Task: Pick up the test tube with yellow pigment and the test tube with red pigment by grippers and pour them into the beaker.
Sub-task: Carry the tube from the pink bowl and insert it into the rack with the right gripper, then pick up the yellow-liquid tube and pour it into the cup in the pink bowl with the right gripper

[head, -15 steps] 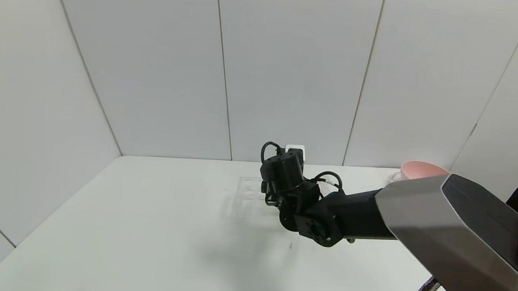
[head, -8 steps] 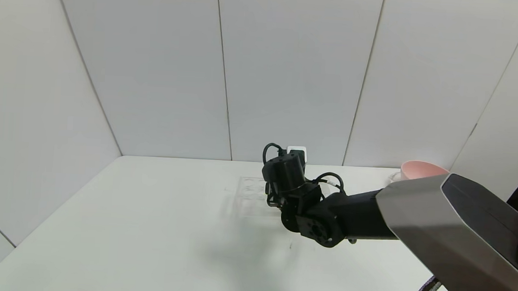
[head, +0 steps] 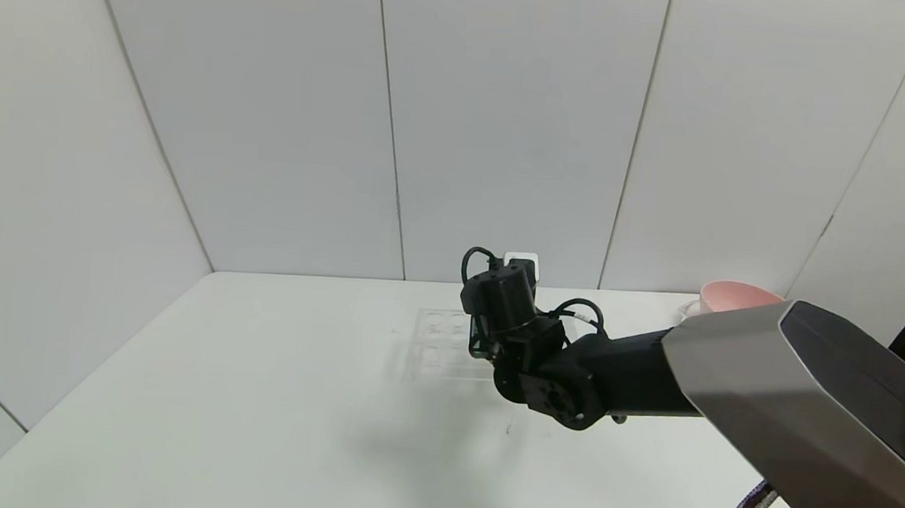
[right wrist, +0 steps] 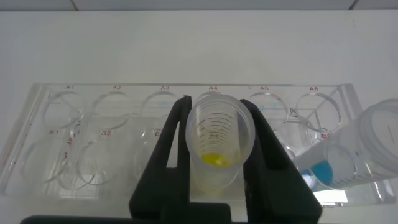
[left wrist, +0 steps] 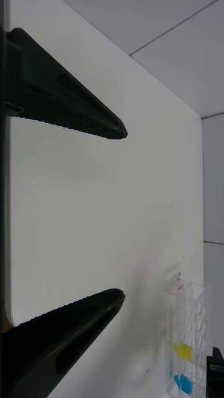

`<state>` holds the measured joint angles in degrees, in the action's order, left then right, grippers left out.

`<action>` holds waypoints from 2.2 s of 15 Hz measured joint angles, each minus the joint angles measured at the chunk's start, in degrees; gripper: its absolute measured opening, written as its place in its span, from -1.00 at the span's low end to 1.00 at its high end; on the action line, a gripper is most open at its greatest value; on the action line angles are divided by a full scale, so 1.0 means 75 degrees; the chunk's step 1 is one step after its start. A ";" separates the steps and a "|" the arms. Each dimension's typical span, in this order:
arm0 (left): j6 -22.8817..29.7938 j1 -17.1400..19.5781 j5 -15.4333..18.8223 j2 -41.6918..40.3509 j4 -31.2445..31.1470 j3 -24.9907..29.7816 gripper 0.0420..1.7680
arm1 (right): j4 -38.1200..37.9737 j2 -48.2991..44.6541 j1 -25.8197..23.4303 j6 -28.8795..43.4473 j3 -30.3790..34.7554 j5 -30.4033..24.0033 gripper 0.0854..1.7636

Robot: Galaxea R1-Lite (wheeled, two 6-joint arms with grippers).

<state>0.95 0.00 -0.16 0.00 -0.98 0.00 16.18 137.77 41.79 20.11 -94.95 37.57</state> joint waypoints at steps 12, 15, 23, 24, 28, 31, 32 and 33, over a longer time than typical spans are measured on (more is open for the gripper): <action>0.0000 0.0000 0.0000 0.0000 0.0000 0.0000 0.94 | -0.0005 -0.0115 0.0000 -0.0008 0.0065 0.0000 -0.46; -0.0003 0.0000 0.0000 0.0000 0.0000 0.0000 0.94 | -0.0023 -0.0332 -0.0005 -0.0117 0.0065 0.0002 -0.46; 0.0000 0.0000 0.0000 -0.0003 -0.0003 0.0000 0.94 | -0.0029 -0.1227 0.0150 -0.0452 0.0375 0.0018 -0.46; 0.0000 0.0000 0.0000 0.0000 0.0000 0.0000 0.94 | -0.0026 -0.1354 0.0172 -0.0468 0.0478 0.0020 -0.46; -0.0003 0.0000 0.0000 0.0000 0.0000 0.0000 0.94 | -0.0002 -0.1890 0.0312 -0.0478 0.1165 0.0011 -0.46; 0.0000 0.0000 0.0000 0.0000 0.0000 0.0000 0.94 | 0.0088 -0.2381 0.0353 -0.0471 0.1933 -0.0164 -0.46; 0.0000 0.0000 0.0000 0.0000 0.0000 0.0000 0.94 | 0.0109 -0.2606 0.0353 -0.0471 0.2279 -0.0408 -0.46; 0.0000 0.0000 0.0000 -0.0003 0.0000 0.0000 0.94 | 0.0124 -0.2846 0.0351 -0.0483 0.2623 -0.0712 -0.46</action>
<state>0.95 0.00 -0.16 -0.02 -0.98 0.00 17.10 116.42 44.42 16.49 -75.28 32.23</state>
